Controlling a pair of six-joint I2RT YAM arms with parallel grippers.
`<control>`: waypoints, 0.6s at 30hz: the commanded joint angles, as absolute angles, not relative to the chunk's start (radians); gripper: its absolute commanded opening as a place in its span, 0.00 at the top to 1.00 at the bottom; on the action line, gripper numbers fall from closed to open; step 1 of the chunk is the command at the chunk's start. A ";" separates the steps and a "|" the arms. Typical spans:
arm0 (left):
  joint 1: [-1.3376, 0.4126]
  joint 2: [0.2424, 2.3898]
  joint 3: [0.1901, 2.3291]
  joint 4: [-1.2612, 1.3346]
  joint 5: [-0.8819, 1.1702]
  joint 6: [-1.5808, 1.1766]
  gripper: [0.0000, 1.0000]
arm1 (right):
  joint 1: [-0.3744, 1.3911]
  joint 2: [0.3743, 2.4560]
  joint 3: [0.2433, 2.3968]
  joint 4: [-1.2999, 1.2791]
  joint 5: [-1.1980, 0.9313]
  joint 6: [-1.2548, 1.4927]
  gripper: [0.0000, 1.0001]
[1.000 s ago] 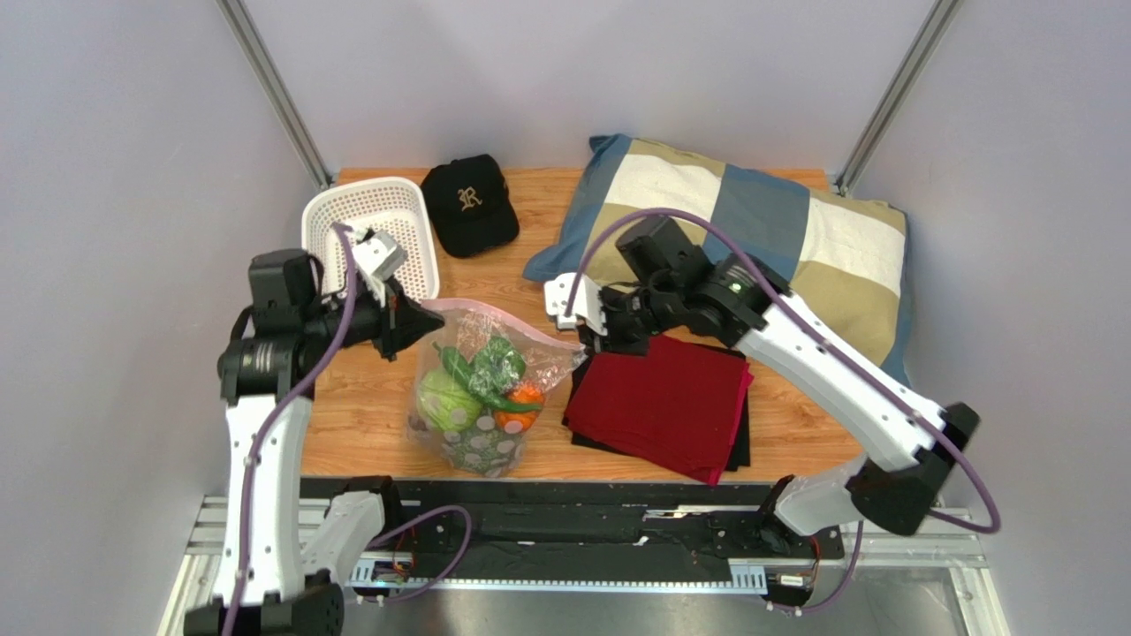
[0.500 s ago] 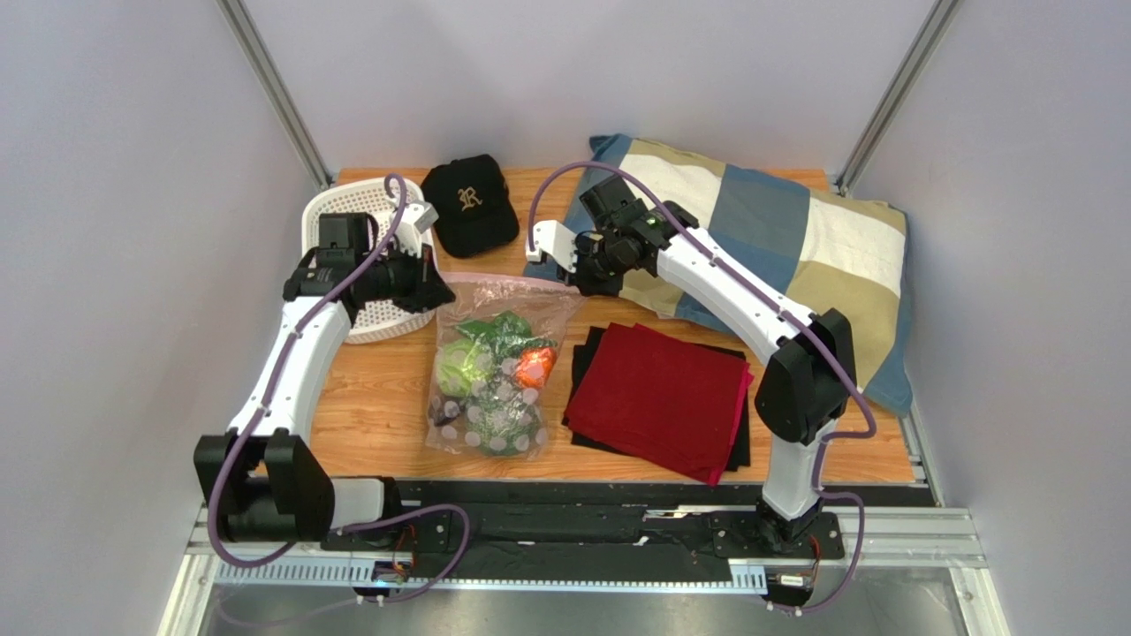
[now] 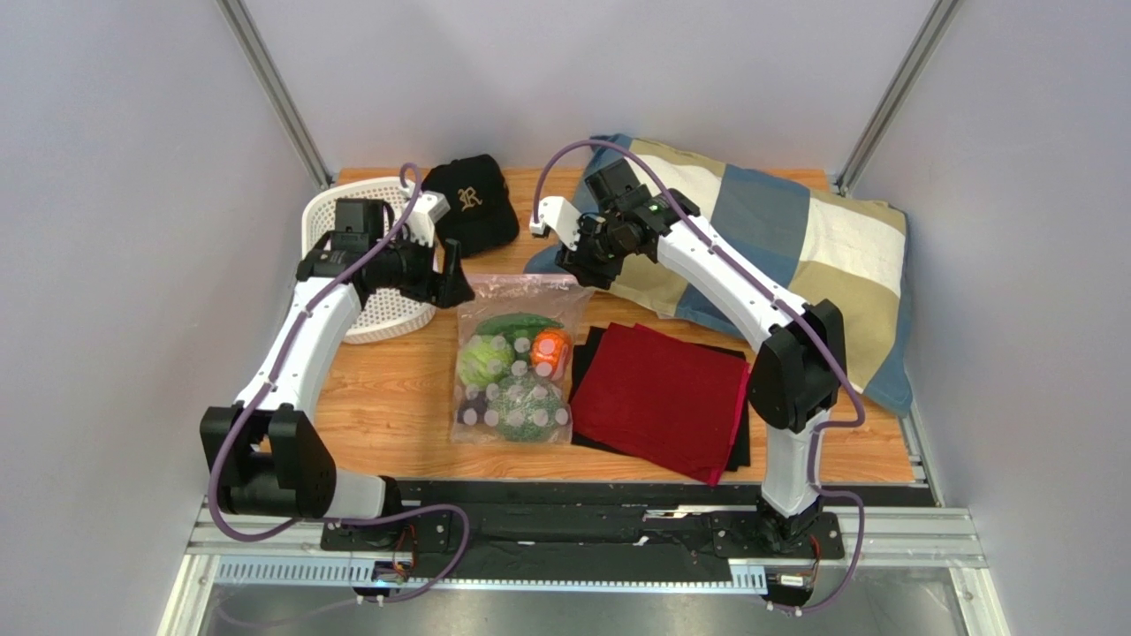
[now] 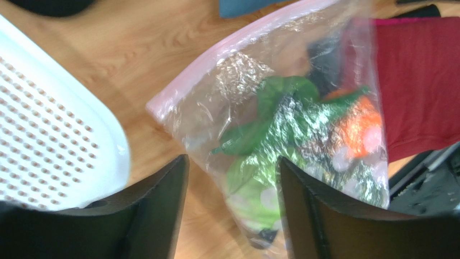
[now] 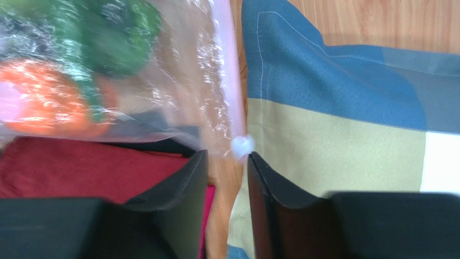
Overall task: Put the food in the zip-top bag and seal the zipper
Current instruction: Place the zipper food storage bag at the center of the board, then reset both arms
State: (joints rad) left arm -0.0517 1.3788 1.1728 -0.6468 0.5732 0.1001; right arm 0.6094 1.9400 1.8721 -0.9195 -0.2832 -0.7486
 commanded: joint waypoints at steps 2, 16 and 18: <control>-0.051 1.325 1.344 -0.738 0.587 0.152 0.01 | 0.617 1.830 1.904 -0.858 -0.313 -0.615 0.41; -0.049 1.465 1.856 -1.049 0.551 0.158 0.01 | 0.479 1.643 1.882 -0.713 -0.405 -0.077 0.12; -0.051 1.434 1.778 -1.011 0.548 0.166 0.01 | 0.437 1.582 1.780 -0.692 -0.425 -0.026 0.12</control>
State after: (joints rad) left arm -0.0513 1.4487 1.8439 -0.9588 0.5610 0.1436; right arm 0.5167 1.6901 1.8996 -0.7639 -0.3748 -0.2321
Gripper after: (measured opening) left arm 0.990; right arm 0.881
